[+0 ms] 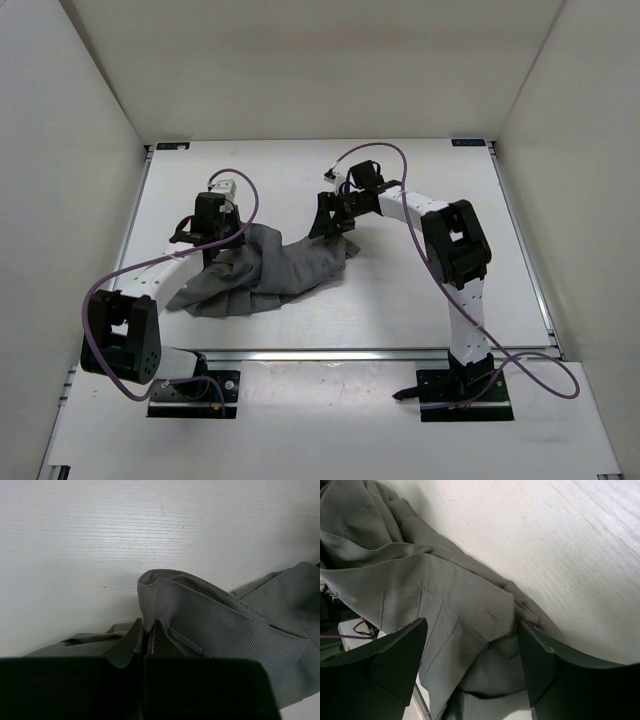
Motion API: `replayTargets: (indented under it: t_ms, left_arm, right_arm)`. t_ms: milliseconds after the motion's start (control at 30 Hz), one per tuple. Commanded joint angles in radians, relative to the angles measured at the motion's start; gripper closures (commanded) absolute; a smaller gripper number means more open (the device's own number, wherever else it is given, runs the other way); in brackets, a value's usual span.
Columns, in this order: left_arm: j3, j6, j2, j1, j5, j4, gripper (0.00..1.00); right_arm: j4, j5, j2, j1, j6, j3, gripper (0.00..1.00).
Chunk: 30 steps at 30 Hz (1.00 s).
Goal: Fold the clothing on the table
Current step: Fold the skirt
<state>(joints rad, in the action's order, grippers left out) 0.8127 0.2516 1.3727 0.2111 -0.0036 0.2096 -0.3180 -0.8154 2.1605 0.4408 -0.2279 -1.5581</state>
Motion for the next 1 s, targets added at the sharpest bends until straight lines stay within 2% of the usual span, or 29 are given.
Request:
replayTargets:
  t_ms: [0, 233, 567, 767, 867, 933, 967]
  left_arm:
    - [0.031, -0.017, -0.014, -0.003, 0.019, 0.001, 1.0]
    - [0.023, -0.009, -0.015, 0.004, 0.027, -0.007, 1.0]
    - [0.025, -0.028, -0.037, 0.002, 0.025, 0.004, 1.0]
    - [0.011, -0.021, -0.041, 0.002, 0.027, -0.006, 1.0]
    - [0.002, -0.021, -0.044, 0.004, 0.027, -0.006, 1.0]
    - [-0.006, -0.02, -0.053, 0.004, 0.03, -0.006, 1.0]
    - [-0.006, -0.02, -0.05, 0.004, 0.022, -0.007, 1.0]
  right_arm:
    - [-0.083, 0.053, 0.01, -0.011, 0.041, -0.083, 0.3]
    - [-0.089, 0.053, 0.007, -0.057, 0.055, -0.094, 0.31]
    - [-0.061, 0.012, 0.041, -0.01, 0.045, -0.091, 0.32]
    - [-0.046, -0.002, 0.044, 0.009, 0.026, -0.073, 0.36]
    - [-0.04, -0.01, 0.047, 0.006, 0.021, -0.072, 0.51]
    - [-0.062, -0.01, 0.056, 0.007, 0.022, -0.088, 0.69]
    - [-0.075, -0.007, 0.058, 0.006, 0.027, -0.098, 0.73]
